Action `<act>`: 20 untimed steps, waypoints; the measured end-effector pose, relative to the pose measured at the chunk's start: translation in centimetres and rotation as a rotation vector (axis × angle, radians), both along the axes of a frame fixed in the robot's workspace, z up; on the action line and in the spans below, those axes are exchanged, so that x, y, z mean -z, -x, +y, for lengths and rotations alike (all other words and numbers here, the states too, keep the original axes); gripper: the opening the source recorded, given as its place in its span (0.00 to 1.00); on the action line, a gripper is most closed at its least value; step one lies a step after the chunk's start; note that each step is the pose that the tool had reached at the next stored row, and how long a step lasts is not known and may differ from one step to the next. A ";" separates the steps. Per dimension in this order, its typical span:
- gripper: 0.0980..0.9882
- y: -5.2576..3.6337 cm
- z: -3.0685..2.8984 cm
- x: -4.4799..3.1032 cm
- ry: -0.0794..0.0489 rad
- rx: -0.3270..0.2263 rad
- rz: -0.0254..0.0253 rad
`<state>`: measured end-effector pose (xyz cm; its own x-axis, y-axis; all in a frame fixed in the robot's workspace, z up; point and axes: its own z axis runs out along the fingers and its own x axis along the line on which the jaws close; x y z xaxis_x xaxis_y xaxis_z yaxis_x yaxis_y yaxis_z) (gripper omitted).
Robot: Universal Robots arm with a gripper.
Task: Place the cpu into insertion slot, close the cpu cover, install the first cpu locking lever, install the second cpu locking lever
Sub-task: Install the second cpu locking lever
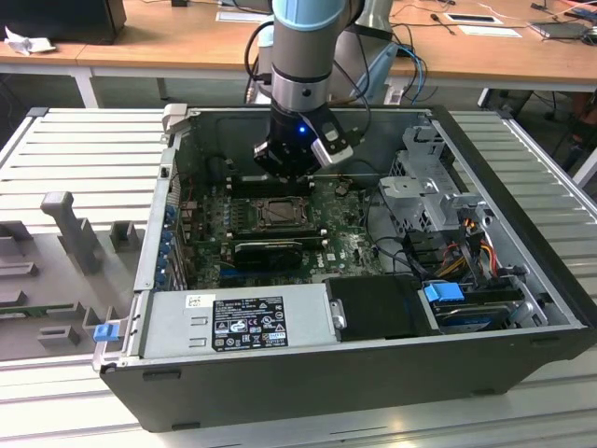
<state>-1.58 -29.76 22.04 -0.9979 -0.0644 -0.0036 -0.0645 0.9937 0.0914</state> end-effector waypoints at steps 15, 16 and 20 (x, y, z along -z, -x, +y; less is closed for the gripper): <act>0.01 -0.01 -1.26 -0.83 0.000 0.001 0.0000; 0.01 -0.02 -1.27 -1.12 0.000 0.001 0.0001; 0.01 -0.01 -1.28 -2.35 0.000 0.001 0.0001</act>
<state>-1.56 -31.03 24.38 -0.9980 -0.0634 -0.0035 -0.0635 0.9938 0.0914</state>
